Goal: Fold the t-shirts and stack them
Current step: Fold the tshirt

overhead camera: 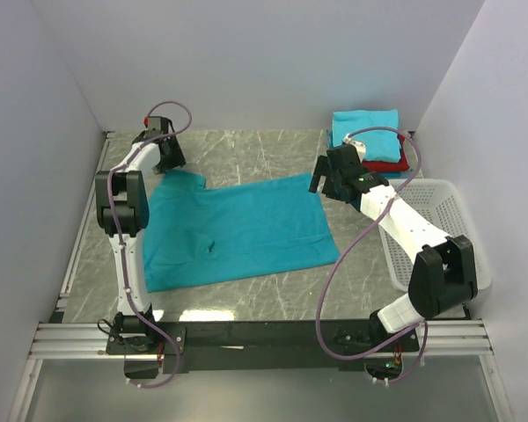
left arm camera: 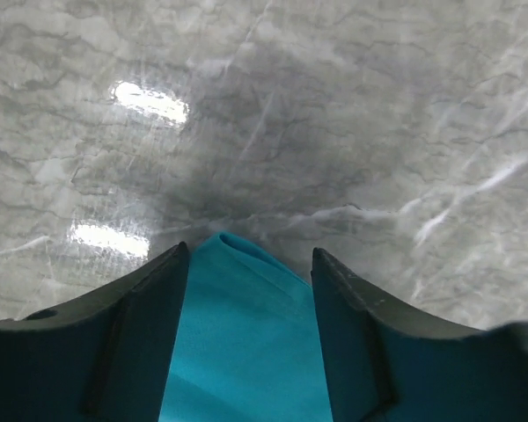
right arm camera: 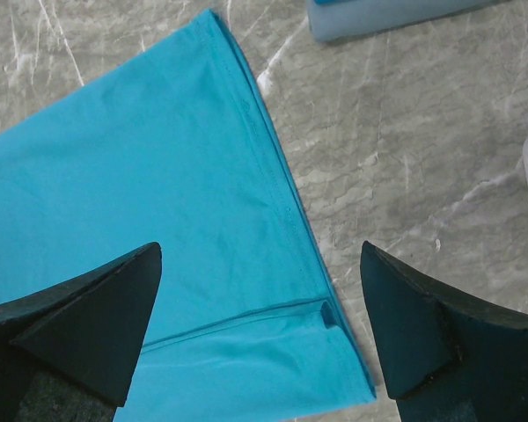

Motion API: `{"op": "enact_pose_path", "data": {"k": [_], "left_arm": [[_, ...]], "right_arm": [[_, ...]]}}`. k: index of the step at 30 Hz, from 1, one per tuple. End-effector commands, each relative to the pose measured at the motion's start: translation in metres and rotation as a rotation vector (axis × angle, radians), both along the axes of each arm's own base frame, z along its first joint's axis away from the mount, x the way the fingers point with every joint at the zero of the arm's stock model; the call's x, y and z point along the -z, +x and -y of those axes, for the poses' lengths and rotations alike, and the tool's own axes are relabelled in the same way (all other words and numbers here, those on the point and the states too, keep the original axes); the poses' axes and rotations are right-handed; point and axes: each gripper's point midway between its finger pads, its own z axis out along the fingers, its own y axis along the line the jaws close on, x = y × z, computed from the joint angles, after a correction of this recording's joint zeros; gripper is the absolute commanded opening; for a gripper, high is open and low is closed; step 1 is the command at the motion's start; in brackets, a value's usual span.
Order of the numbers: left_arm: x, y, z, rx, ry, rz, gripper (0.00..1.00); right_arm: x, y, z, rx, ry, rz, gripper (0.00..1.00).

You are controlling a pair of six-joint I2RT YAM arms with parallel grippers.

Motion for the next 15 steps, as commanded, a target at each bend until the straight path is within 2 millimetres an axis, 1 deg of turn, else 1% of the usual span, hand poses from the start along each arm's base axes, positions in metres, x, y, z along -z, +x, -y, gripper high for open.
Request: {"op": "enact_pose_path", "data": {"k": [1,3,4,7,13,15], "left_arm": [[0.000,0.003,-0.009,-0.020,0.043,-0.008,0.63],[0.005,0.003,-0.008,-0.013,0.041,-0.018,0.54],[0.006,0.003,-0.007,-0.005,0.039,-0.020,0.41],[0.008,0.001,-0.009,-0.005,0.048,-0.028,0.29],[0.010,-0.006,-0.016,-0.020,0.086,-0.061,0.23],[0.009,-0.006,-0.018,-0.024,0.093,-0.064,0.21]], "right_arm": [[-0.021,0.003,0.005,0.004,0.009,0.070,1.00],[-0.020,0.002,0.006,0.005,0.007,0.065,1.00],[-0.020,0.003,0.006,0.005,0.007,0.066,1.00],[-0.021,0.003,0.006,0.006,0.011,0.067,0.99],[-0.022,0.003,0.005,0.002,0.012,0.069,0.99],[-0.020,0.004,0.003,-0.004,0.014,0.068,0.98]]}}
